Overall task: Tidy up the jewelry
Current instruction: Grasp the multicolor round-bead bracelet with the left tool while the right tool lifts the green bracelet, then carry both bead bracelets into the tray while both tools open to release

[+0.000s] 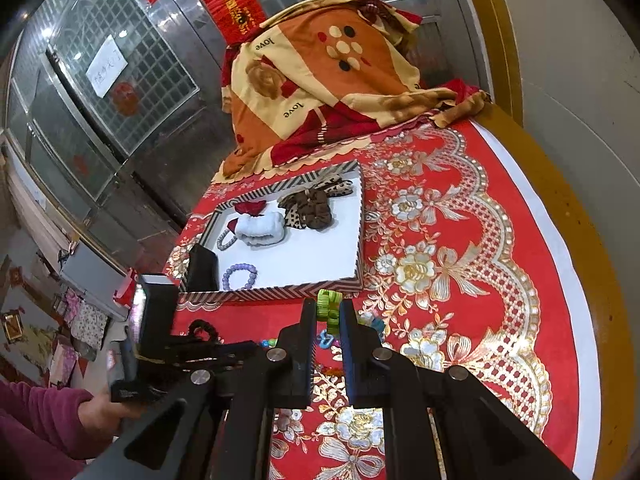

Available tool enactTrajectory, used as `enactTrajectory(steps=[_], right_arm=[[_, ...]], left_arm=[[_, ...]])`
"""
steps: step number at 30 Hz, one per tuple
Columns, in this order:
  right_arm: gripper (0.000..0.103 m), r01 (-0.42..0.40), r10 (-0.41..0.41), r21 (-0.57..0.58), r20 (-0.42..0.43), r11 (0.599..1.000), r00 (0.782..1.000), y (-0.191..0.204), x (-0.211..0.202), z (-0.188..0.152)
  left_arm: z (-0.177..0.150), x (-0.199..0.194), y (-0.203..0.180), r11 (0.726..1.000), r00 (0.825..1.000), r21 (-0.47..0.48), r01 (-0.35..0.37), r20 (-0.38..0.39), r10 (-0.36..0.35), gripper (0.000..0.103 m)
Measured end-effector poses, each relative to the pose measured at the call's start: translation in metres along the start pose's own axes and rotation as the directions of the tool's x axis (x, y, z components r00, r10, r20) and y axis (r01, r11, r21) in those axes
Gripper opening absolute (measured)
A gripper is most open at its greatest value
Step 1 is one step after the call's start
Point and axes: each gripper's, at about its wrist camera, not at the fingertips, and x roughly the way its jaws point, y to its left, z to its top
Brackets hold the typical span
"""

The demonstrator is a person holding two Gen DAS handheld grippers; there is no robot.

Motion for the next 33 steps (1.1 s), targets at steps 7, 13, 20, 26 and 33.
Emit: enactTrajectory(steps=[7,13,20,26,33], right_arm=[[0.010,-0.009,0.009,-0.037,0.008,0.999,1.000,0.012,0.002,0.013],[0.010,-0.023,0.024,-0.083,0.016,0.996,1.000,0.030,0.004,0.025],[0.010,-0.045,0.048,-0.125,0.016,0.991,0.999,0.047,0.008,0.036],[0.010,-0.058,0.059,-0.161,0.006,0.985,0.998,0.057,0.015,0.045],[0.010,-0.068,0.067,-0.194,-0.012,0.979,0.998,0.063,0.033,0.062]], left_arm=[[0.007,-0.043,0.005,1.000,0.997,-0.002,-0.023,0.074,0.023,0.008],[0.013,-0.075,0.019,0.999,0.989,-0.016,-0.040,0.141,0.042,0.008],[0.026,-0.101,0.027,0.998,0.976,-0.029,-0.064,0.207,0.068,0.008],[0.038,-0.112,0.033,0.996,0.967,-0.033,-0.083,0.240,0.089,0.008],[0.066,-0.108,0.039,0.997,0.972,-0.060,-0.053,0.226,0.065,0.008]])
